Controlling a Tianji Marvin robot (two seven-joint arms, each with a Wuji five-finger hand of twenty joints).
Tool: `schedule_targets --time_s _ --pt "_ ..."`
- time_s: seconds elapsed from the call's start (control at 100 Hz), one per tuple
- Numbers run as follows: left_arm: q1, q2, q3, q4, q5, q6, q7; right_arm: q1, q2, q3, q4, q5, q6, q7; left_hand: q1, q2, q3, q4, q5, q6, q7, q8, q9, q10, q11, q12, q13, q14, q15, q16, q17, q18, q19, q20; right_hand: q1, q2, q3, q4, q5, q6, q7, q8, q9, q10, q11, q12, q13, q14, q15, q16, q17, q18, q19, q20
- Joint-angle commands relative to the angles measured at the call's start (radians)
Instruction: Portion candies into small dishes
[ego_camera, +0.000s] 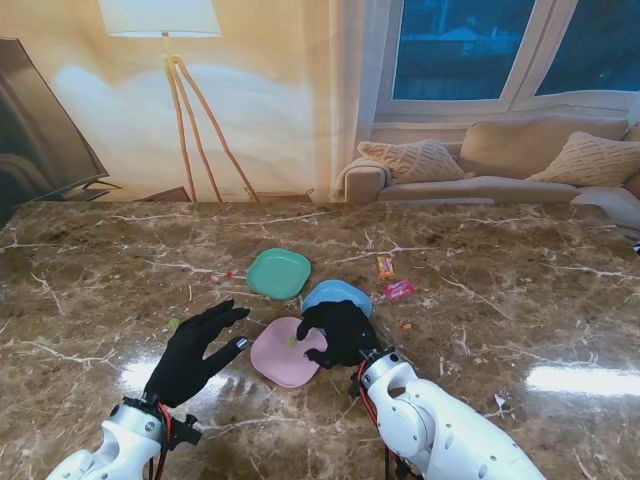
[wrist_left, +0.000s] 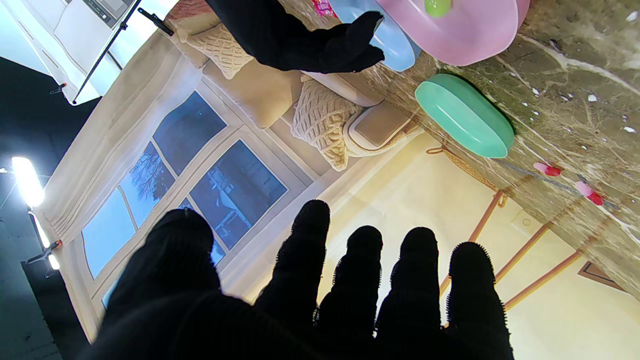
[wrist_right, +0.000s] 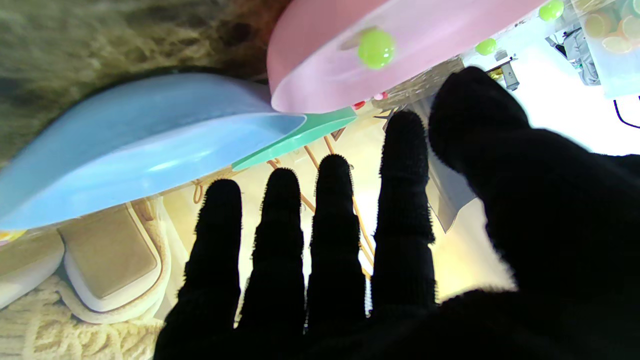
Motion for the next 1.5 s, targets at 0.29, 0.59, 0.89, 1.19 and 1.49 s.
schedule_targets --time_s 0.29,0.59,0.89,1.19,1.49 --pt "0.007 -0.001 0.0 0.003 0.002 0.002 0.003 -0.161 0.055 0.237 -0.244 -0.135 0.04 0.084 0.027 0.037 -0.019 -0.016 -0.002 -0.018 -0.001 -0.005 0.002 -0.012 -0.002 -0.008 -0.003 -0.021 -0.01 -0.009 -0.007 -0.004 0.014 -0.014 -0.062 0.048 -0.004 0.027 -0.007 -0.003 -0.009 0.014 -0.005 0.003 -0.006 -0.003 -0.005 -0.032 0.006 -0.022 -0.004 -0.005 -0.017 0.028" --pt "0.006 -0.002 0.0 0.004 0.004 0.002 0.005 -0.246 0.083 0.402 -0.288 -0.208 0.055 0.168 0.028 0.036 -0.019 -0.016 -0.002 -0.017 -0.002 -0.006 0.003 -0.012 -0.001 -0.008 -0.002 -0.025 -0.01 -0.009 -0.007 -0.001 0.015 -0.013 -0.032 0.051 0.016 0.044 -0.022 -0.007 -0.015 0.01 -0.034 0.007 -0.022 -0.005 -0.048 -0.029 -0.012 -0.023 -0.024 -0.01 -0.027 0.025" --pt "0.005 -0.001 0.003 0.004 0.007 0.004 0.006 -0.215 0.09 0.414 -0.17 -0.202 0.077 0.189 0.028 0.036 -0.019 -0.016 -0.001 -0.018 -0.001 -0.005 0.003 -0.012 -0.001 -0.008 -0.002 -0.023 -0.01 -0.009 -0.007 -0.002 0.014 -0.014 0.02 0.085 0.168 0.11 -0.053 -0.014 -0.022 0.012 -0.155 0.027 -0.033 -0.009 -0.191 -0.032 -0.012 -0.035 -0.07 -0.028 -0.054 0.027" --pt "0.003 -0.001 0.006 0.006 0.006 0.006 0.003 -0.141 0.084 0.357 -0.025 -0.166 0.104 0.15 0.027 0.037 -0.019 -0.017 -0.001 -0.02 -0.001 -0.005 0.001 -0.012 -0.002 -0.008 -0.003 -0.025 -0.01 -0.01 -0.009 -0.001 0.013 -0.014 0.046 0.095 0.254 0.208 -0.034 -0.009 -0.104 0.113 -0.24 0.036 -0.007 -0.025 -0.285 -0.04 0.027 -0.05 -0.104 -0.043 -0.058 0.04" --pt "0.001 0.0 0.007 0.006 0.003 0.01 -0.001 -0.112 0.083 0.339 0.048 -0.165 0.113 0.113 0.028 0.036 -0.019 -0.017 -0.001 -0.02 -0.001 -0.005 0.002 -0.011 -0.001 -0.008 -0.003 -0.025 -0.01 -0.01 -0.008 0.0 0.012 -0.015 0.038 0.029 0.114 0.077 -0.066 -0.026 -0.039 0.115 -0.248 0.039 0.015 -0.032 -0.277 -0.039 0.042 -0.05 -0.097 -0.04 -0.044 0.044"
